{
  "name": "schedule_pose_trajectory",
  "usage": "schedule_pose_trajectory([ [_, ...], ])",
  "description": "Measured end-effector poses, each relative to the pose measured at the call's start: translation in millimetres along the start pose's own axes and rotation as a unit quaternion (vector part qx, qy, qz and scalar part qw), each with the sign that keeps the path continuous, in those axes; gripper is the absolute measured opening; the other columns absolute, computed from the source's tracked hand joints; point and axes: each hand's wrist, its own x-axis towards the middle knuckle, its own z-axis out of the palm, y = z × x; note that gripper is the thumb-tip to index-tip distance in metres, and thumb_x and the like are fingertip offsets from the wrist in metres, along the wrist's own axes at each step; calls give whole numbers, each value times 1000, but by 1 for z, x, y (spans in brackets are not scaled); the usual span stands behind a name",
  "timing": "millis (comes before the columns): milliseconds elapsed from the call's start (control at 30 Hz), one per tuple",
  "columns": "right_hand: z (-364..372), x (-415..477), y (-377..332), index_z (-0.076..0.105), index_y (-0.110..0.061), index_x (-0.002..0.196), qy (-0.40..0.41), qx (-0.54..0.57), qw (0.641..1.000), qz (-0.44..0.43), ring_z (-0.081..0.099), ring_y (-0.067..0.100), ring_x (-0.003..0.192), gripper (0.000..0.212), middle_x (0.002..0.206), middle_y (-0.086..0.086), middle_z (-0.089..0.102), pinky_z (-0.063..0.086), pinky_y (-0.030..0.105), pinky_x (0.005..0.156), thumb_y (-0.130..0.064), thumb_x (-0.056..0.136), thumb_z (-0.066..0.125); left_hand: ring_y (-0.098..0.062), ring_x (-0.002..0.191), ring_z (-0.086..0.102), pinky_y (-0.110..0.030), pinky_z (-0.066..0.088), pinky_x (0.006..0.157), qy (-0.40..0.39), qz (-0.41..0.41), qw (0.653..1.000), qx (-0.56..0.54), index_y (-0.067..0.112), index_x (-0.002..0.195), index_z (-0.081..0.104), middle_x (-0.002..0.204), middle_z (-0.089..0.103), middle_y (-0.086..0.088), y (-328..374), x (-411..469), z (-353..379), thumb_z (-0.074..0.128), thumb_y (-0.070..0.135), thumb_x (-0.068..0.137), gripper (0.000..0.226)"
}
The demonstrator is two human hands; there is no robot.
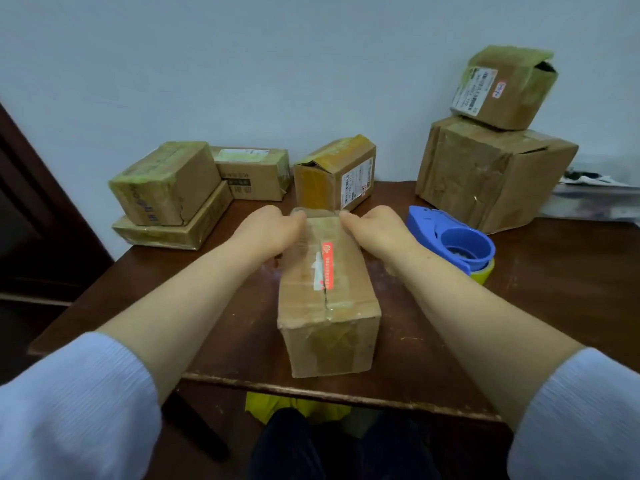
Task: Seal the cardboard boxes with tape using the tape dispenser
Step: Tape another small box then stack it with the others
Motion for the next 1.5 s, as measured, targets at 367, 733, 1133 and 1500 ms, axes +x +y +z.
schedule_pose_trajectory([
  [367, 20, 15, -17, 61, -8, 110, 42, -282, 958, -29, 58, 29, 95, 50, 107, 10, 62, 41, 35, 70, -48, 99, 32, -33, 94, 58, -34, 40, 71, 77, -9, 997, 5, 11, 84, 55, 96, 60, -10, -14, 19, 21, 37, 57, 95, 50],
  [733, 12, 22, -12, 46, -13, 67, 44, -260, 964, -38, 53, 26, 75, 50, 74, 5, 53, 39, 34, 62, -48, 99, 28, -25, 65, 55, -32, 40, 58, 140, 30, 986, 88, 9, 67, 54, 72, 60, -5, -22, 13, 5, 28, 62, 96, 66],
  [1133, 14, 27, -2, 38, -16, 61, 25, -232, 970, -61, 48, 23, 69, 45, 64, 1, 43, 36, 34, 63, -36, 102, 33, -21, 57, 47, -29, 31, 53, 145, 32, 989, 14, 15, 55, 46, 58, 45, 0, -28, 15, 5, 44, 45, 98, 53],
  [1500, 20, 27, 4, 45, -17, 54, 44, -82, 995, -19, 43, 16, 53, 47, 54, -2, 43, 37, 33, 58, -44, 92, 54, -8, 62, 53, -27, 41, 57, 123, 24, 987, -100, 16, 72, 67, 76, 62, 1, -29, 12, -1, 62, 39, 91, 30],
])
